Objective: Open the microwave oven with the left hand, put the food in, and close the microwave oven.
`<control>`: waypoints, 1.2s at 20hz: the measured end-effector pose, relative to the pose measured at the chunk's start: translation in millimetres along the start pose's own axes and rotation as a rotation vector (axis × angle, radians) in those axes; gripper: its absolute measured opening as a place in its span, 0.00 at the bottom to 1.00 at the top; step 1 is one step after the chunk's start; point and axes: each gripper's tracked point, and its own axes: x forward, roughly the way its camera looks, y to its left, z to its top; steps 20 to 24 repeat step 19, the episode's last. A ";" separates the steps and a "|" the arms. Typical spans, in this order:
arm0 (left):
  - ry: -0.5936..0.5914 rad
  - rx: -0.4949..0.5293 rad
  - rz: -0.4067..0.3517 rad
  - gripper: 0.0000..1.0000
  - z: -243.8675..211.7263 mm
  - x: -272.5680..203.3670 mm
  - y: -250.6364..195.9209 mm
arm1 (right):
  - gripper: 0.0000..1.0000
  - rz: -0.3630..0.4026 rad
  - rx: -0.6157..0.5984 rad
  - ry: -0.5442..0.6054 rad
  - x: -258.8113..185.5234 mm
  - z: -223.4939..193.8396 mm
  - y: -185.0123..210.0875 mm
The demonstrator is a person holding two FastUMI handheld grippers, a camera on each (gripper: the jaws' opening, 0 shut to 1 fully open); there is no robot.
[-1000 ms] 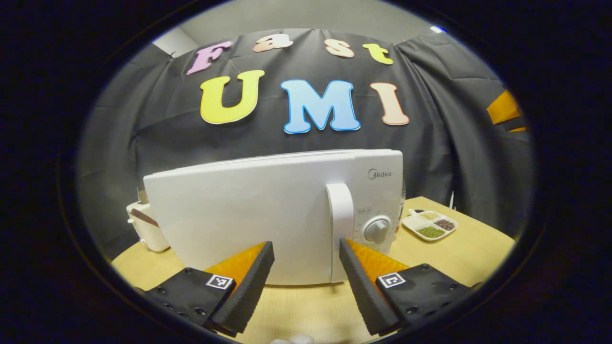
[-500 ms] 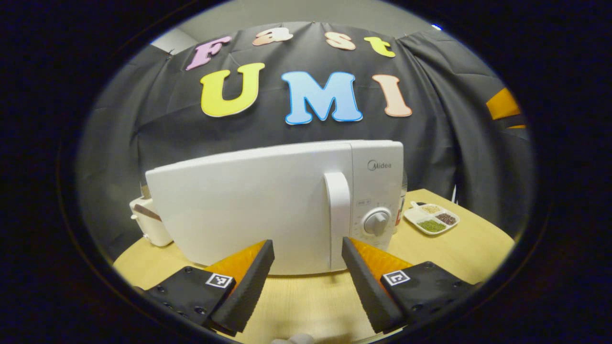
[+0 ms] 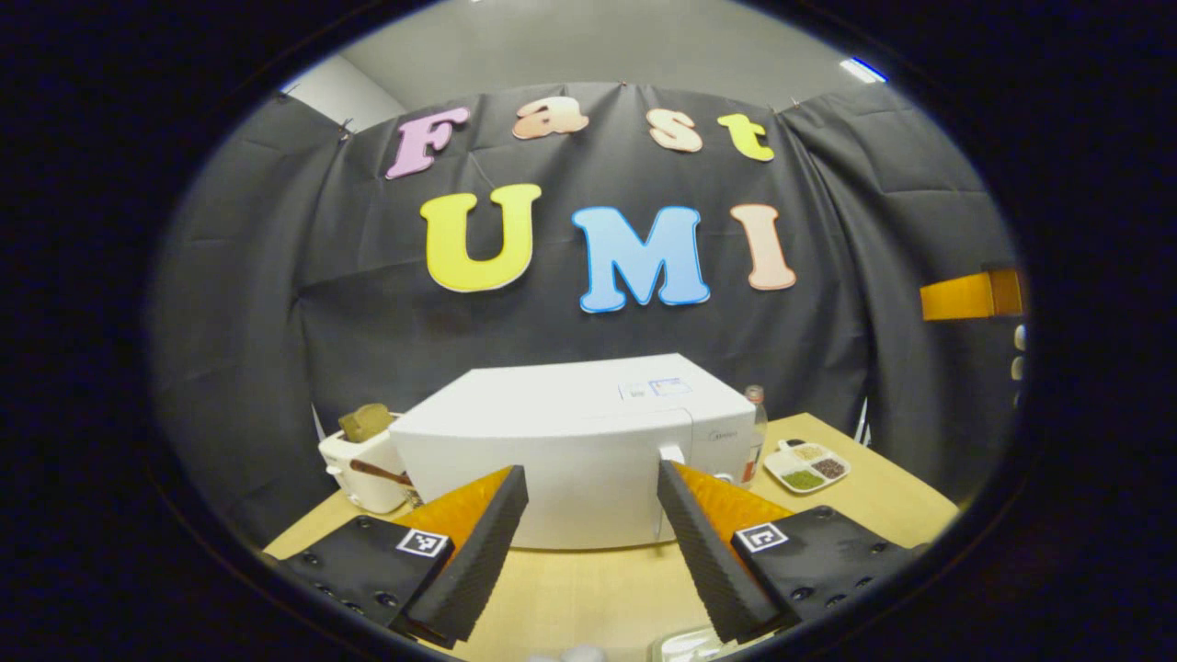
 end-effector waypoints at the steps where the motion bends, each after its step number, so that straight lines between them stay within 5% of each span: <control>1: -0.018 0.002 0.004 0.97 16.5 -9.5 9.9 | 0.98 -0.002 -0.004 -0.016 -8.7 9.1 2.3; 11: -0.143 -0.051 -0.015 0.97 128.9 -89.3 51.8 | 0.98 -0.031 -0.026 -0.101 -68.3 48.7 27.6; 24: -0.163 -0.084 -0.008 0.97 136.8 -112.9 55.6 | 0.98 -0.012 -0.045 -0.108 -85.8 57.0 39.4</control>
